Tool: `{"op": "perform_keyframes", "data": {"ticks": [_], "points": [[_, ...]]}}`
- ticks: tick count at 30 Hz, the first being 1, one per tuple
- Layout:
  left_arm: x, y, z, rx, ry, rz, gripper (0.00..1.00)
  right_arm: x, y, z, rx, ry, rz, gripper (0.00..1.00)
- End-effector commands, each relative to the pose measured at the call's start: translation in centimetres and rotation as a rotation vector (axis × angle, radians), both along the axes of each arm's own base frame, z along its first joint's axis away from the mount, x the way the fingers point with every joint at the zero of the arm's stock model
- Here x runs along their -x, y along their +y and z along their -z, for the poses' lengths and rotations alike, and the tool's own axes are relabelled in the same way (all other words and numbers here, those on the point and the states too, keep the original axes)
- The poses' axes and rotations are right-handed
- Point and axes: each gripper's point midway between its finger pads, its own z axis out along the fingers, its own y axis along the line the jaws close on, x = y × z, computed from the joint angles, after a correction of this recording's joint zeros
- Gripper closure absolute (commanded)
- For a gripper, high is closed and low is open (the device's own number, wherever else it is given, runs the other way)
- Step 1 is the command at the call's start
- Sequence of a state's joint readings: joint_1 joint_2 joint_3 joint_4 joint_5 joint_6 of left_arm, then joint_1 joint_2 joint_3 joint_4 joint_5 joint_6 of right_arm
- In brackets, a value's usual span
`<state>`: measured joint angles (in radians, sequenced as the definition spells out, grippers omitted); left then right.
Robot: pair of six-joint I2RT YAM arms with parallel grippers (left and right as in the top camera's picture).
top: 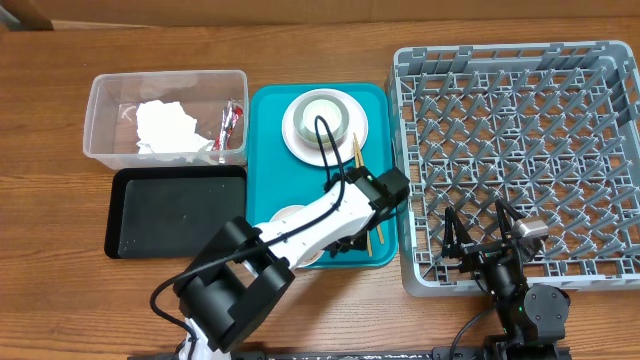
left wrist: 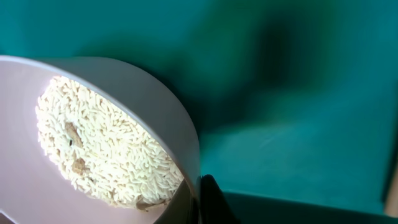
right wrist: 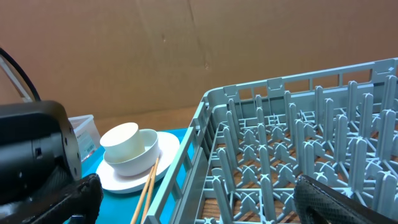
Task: Sort waste into correct bins and load items into the dishwasher
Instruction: 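Grasp the rim of the pink rice bowl with the left gripper, then carry the bowl left and tip the rice onto the black tray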
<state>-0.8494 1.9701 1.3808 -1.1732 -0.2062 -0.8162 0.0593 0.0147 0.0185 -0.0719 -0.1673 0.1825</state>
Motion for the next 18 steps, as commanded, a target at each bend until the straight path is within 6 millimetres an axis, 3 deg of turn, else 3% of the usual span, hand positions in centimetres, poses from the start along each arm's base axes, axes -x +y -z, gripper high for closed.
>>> {"op": "perform_keyframes", "data": {"ticks": [1, 9, 18], "points": [[-2.0, 0.4, -2.5, 0.022, -0.043, -0.033, 0.96, 0.0, -0.3, 0.1, 0.0, -0.006, 0.013, 0.0], [-3.6, 4.2, -7.1, 0.063, -0.027, -0.036, 0.96, 0.0, -0.3, 0.1, 0.0, -0.006, 0.013, 0.0], [-5.1, 9.7, -14.5, 0.335, -0.132, -0.115, 0.96, 0.0, -0.3, 0.1, 0.0, -0.006, 0.013, 0.0]]}}
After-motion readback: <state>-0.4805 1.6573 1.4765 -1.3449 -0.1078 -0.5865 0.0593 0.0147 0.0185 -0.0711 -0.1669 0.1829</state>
